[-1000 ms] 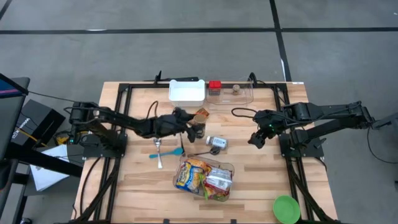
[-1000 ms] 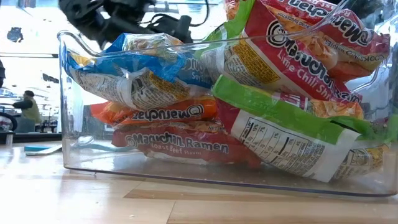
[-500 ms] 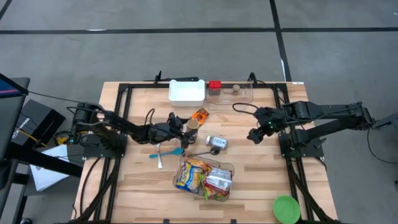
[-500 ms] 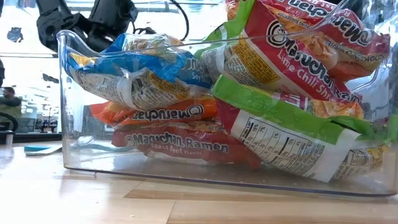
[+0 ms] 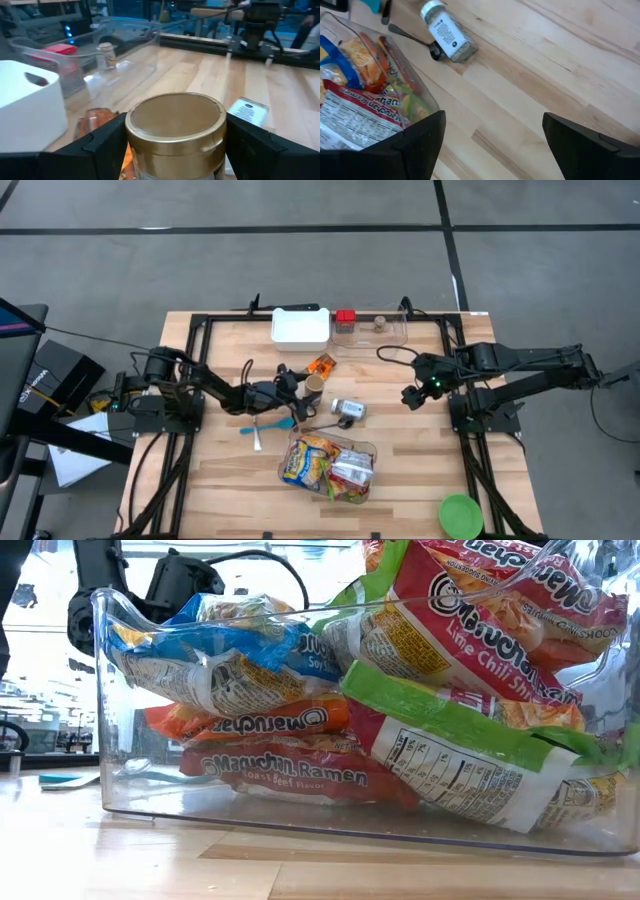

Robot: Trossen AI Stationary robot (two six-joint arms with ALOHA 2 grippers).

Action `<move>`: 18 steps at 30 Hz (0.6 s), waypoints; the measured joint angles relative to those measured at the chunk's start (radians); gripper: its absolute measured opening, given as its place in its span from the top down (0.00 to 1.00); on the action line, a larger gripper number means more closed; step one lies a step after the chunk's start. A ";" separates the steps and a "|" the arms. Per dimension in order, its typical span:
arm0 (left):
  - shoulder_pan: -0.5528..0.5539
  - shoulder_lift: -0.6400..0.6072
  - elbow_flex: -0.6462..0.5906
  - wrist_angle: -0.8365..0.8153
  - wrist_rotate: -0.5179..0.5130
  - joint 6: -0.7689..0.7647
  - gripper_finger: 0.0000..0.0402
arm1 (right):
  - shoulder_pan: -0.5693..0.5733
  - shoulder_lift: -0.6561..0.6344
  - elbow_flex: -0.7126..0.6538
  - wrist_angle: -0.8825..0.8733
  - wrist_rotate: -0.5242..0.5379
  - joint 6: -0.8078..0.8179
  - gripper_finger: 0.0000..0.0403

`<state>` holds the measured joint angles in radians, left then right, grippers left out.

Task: Pick & Place Food Item
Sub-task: Put the gold seasoning into the top transparent bin

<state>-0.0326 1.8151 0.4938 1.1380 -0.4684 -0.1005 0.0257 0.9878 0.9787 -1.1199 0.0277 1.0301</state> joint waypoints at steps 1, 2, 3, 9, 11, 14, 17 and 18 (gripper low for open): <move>-0.001 0.000 0.000 -0.002 0.006 0.000 0.31 | -0.001 0.000 0.000 -0.007 0.000 0.003 0.19; -0.004 0.001 0.000 -0.004 0.005 0.001 0.31 | -0.001 0.000 0.000 -0.009 0.000 0.005 0.19; -0.005 0.001 0.000 -0.004 0.006 0.003 0.32 | -0.001 0.000 0.000 -0.008 0.000 0.008 0.19; -0.007 0.001 0.000 -0.007 0.015 0.022 0.29 | -0.001 0.000 0.000 -0.013 0.000 0.018 0.19; -0.007 0.000 0.000 -0.008 0.016 0.022 0.27 | -0.001 0.000 0.000 -0.013 -0.001 0.018 0.19; -0.007 -0.004 0.000 -0.013 0.021 0.022 0.24 | -0.001 0.000 0.000 -0.013 -0.001 0.018 0.19; -0.007 -0.004 0.000 -0.014 0.034 0.022 0.23 | -0.001 0.000 0.000 -0.013 -0.001 0.018 0.19; -0.007 -0.004 0.000 -0.014 0.040 0.022 0.23 | -0.001 0.000 0.000 -0.013 -0.001 0.017 0.19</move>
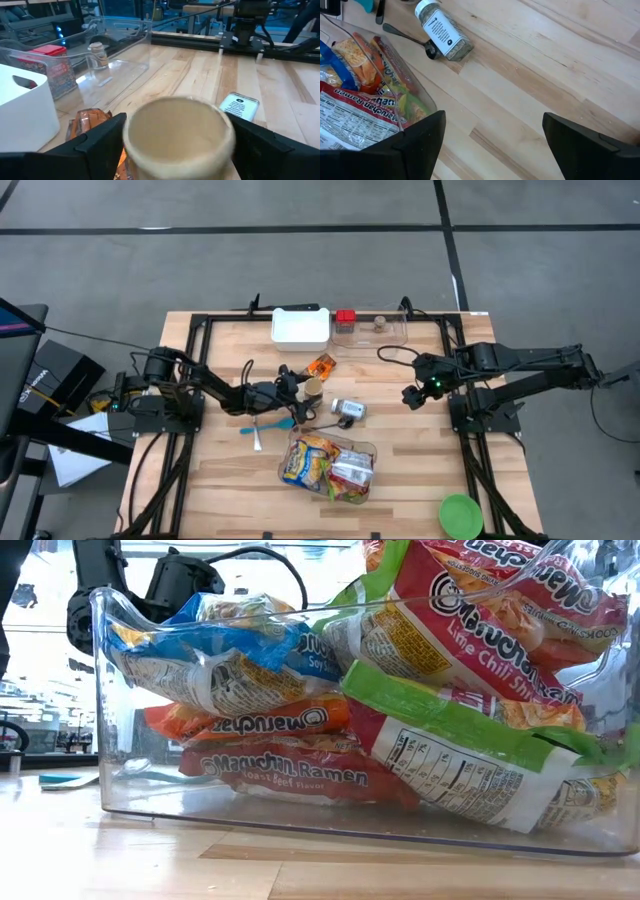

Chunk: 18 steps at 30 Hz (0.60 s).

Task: Pick & Place Food Item
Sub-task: Put the gold seasoning into the top transparent bin, then adjust the bottom transparent bin

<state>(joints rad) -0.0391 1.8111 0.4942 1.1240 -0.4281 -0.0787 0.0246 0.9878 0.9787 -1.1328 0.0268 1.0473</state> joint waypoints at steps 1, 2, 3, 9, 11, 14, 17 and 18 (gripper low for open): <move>0.000 0.000 0.000 -0.001 0.005 -0.001 0.23 | 0.000 0.000 0.000 0.000 0.000 -0.001 0.19; 0.000 0.000 0.000 -0.001 0.008 -0.003 0.22 | 0.000 0.000 0.000 0.000 0.000 -0.004 0.19; 0.000 0.000 0.000 0.000 0.009 -0.004 0.22 | 0.000 0.000 0.000 0.000 -0.001 -0.004 0.19; -0.005 -0.035 0.000 0.004 0.009 -0.004 0.22 | 0.000 0.000 0.000 0.000 -0.001 -0.007 0.19; -0.005 -0.065 0.000 0.006 0.009 0.008 0.22 | 0.000 0.000 0.000 0.000 -0.001 -0.007 0.19; -0.005 -0.134 0.000 0.000 0.009 0.036 0.22 | 0.000 0.000 0.000 0.002 0.000 -0.007 0.19; -0.005 -0.224 0.000 -0.041 0.010 0.052 0.22 | 0.000 0.000 0.000 0.004 0.001 -0.007 0.19; -0.005 -0.261 0.000 -0.066 0.017 0.052 0.22 | 0.000 0.000 0.000 0.007 0.001 -0.008 0.19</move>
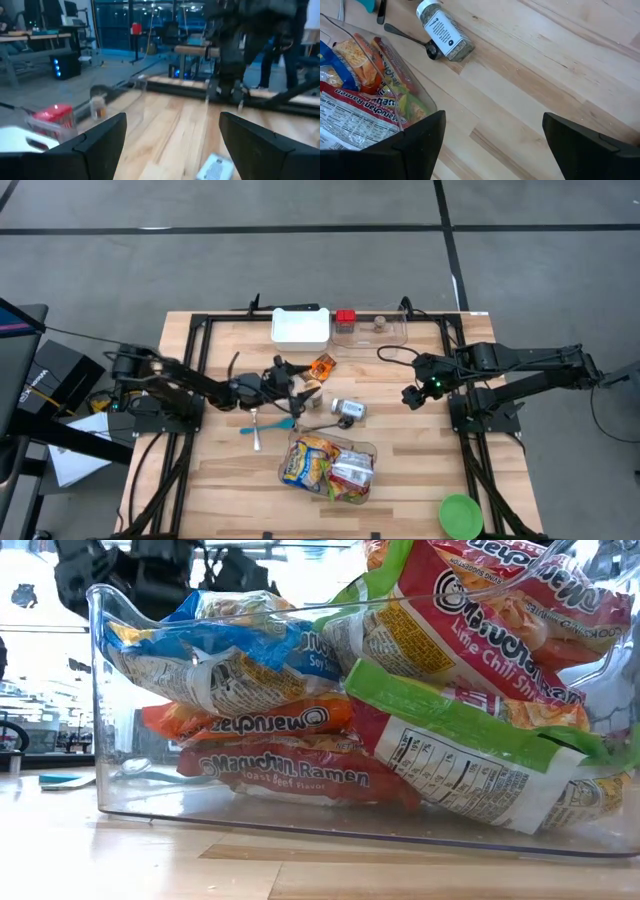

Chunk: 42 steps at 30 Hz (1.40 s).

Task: Pick & Place Food Item
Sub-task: Adjust the bottom transparent bin

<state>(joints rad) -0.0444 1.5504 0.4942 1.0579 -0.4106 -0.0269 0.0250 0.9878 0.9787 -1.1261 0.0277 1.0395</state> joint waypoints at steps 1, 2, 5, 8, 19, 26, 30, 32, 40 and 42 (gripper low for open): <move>0.000 -0.039 0.000 -0.040 0.003 0.000 0.22 | 0.000 0.000 0.000 0.003 0.000 0.000 0.19; 0.000 -0.078 0.000 -0.086 0.012 -0.005 0.22 | 0.000 0.000 0.000 0.005 0.002 0.000 0.19; -0.004 -0.193 0.001 -0.305 0.054 -0.070 0.28 | 0.000 0.000 0.000 0.008 0.017 0.000 0.19; -0.025 -0.278 0.000 -0.524 0.126 -0.136 0.40 | 0.000 0.000 0.000 0.021 0.027 0.000 0.19; -0.202 -0.372 0.000 -0.685 0.303 -0.224 0.98 | 0.001 0.000 0.000 0.059 0.079 -0.003 0.19; -0.162 -0.271 0.014 -0.745 0.235 -0.298 1.00 | 0.001 0.000 0.000 0.122 0.105 -0.024 0.19; -0.145 -0.211 0.014 -0.703 0.251 -0.314 1.00 | 0.001 0.000 0.000 0.131 0.105 -0.027 0.19; -0.137 -0.191 0.016 -0.698 0.261 -0.315 1.00 | 0.001 0.000 0.000 0.131 0.105 -0.026 0.19; -0.162 -0.167 0.016 -0.696 0.342 -0.315 1.00 | 0.001 0.000 0.000 0.129 0.105 -0.022 0.19; -0.175 -0.167 0.016 -0.694 0.364 -0.315 1.00 | 0.001 0.000 0.000 0.129 0.105 -0.021 0.19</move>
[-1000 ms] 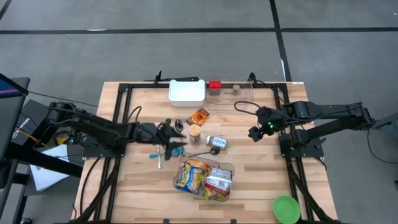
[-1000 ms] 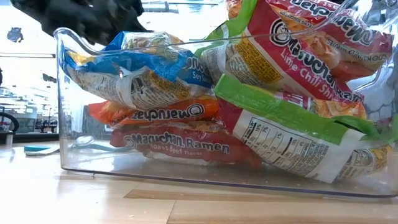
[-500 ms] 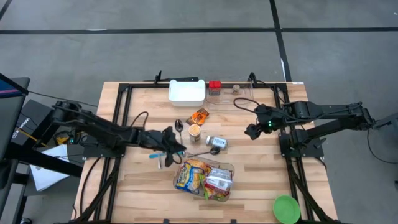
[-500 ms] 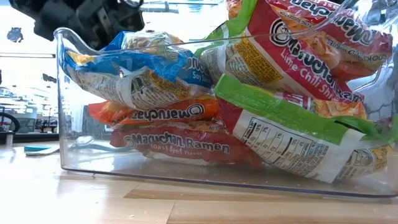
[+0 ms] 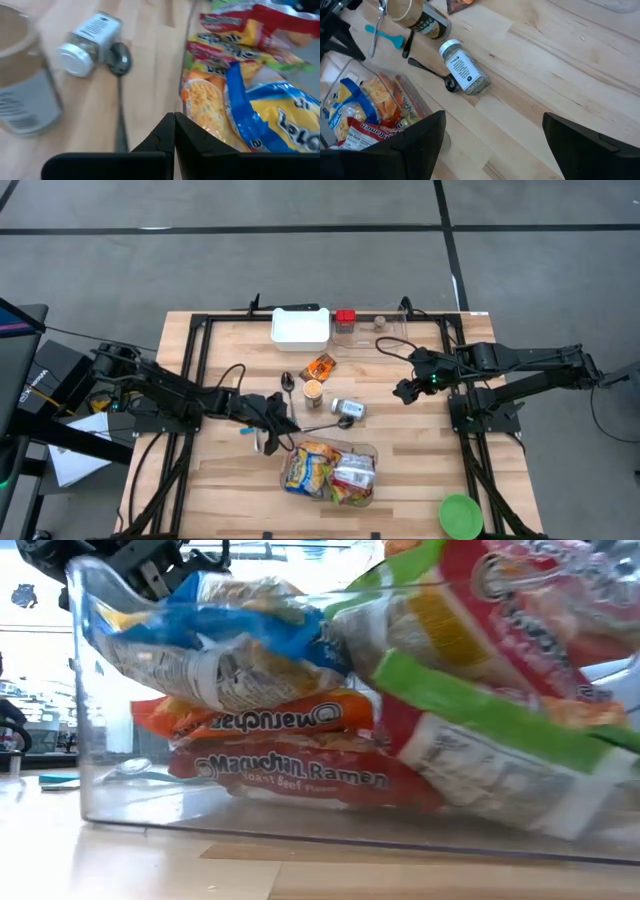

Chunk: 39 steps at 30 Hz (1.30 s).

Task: Pick & Place Food Item
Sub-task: Adjust the bottom transparent bin

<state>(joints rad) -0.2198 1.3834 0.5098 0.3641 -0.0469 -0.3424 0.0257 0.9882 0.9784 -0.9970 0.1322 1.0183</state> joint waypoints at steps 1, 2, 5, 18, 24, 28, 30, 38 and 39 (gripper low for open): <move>-0.009 0.000 0.000 0.000 0.009 -0.003 1.00 | 0.000 0.000 0.000 0.000 0.000 0.000 0.19; -0.018 0.000 0.000 0.001 0.018 -0.005 1.00 | 0.000 0.000 0.000 0.000 0.000 0.000 0.19; -0.043 0.000 0.000 -0.001 0.038 -0.006 1.00 | 0.000 0.000 0.000 0.004 -0.003 0.003 0.19; 0.006 -0.154 0.000 -0.072 -0.109 0.002 1.00 | 0.241 0.014 0.000 0.060 -0.241 0.065 0.19; 0.029 -0.170 0.000 -0.103 -0.107 0.005 1.00 | 0.423 0.141 0.000 0.070 -0.245 0.205 0.19; 0.052 -0.169 0.000 -0.103 -0.107 0.005 1.00 | 0.465 0.297 -0.001 0.201 -0.295 0.239 0.19; 0.066 -0.169 0.000 -0.103 -0.107 0.005 1.00 | 0.462 0.375 -0.001 0.292 -0.331 0.240 0.19; 0.087 -0.169 0.000 -0.102 -0.053 0.002 1.00 | 0.467 0.545 -0.001 0.384 -0.459 0.251 0.19; 0.087 -0.169 0.000 -0.102 -0.051 0.002 1.00 | 0.468 0.549 -0.001 0.409 -0.466 0.251 0.19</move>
<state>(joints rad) -0.1329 1.2140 0.5095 0.2619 -0.0980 -0.3407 0.4936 1.5375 0.9775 -0.5881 -0.3340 1.2689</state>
